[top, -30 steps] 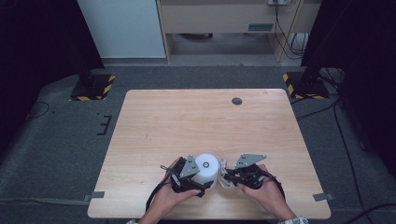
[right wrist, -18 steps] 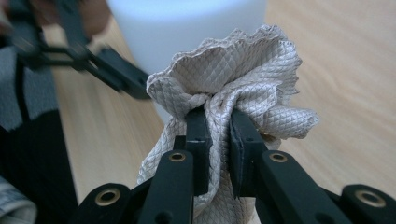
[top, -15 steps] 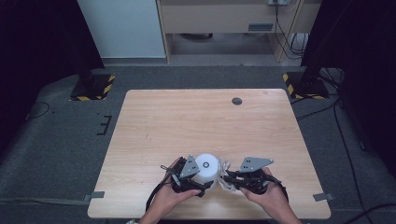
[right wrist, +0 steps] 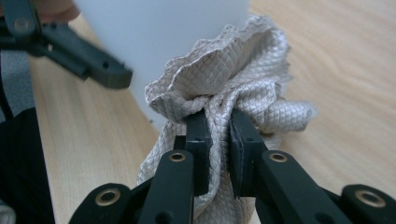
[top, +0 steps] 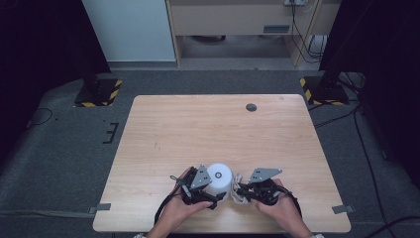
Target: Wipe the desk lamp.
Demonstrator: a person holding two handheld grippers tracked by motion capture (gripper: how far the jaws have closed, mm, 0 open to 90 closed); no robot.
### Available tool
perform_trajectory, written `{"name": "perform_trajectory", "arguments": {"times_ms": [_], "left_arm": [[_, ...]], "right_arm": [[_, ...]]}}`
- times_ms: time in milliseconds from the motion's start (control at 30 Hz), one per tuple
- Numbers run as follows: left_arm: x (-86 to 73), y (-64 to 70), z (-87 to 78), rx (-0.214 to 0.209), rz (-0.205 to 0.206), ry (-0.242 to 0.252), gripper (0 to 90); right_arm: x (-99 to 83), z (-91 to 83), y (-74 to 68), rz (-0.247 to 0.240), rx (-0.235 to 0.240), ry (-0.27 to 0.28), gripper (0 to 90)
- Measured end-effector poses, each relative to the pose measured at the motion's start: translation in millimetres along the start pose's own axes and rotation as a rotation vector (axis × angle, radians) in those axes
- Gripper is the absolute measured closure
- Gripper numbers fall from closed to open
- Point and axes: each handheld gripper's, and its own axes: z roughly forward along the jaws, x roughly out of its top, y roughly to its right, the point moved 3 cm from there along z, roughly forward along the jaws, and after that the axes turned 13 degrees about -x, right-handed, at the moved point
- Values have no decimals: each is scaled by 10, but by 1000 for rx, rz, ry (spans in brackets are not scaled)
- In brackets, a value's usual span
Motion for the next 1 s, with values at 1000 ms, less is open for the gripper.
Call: {"name": "perform_trajectory", "arguments": {"times_ms": [1000], "left_arm": [[-2,-6,-6,0,3,-2,74]], "right_arm": [[-9,-114,-309,-53,50,20,803]]}}
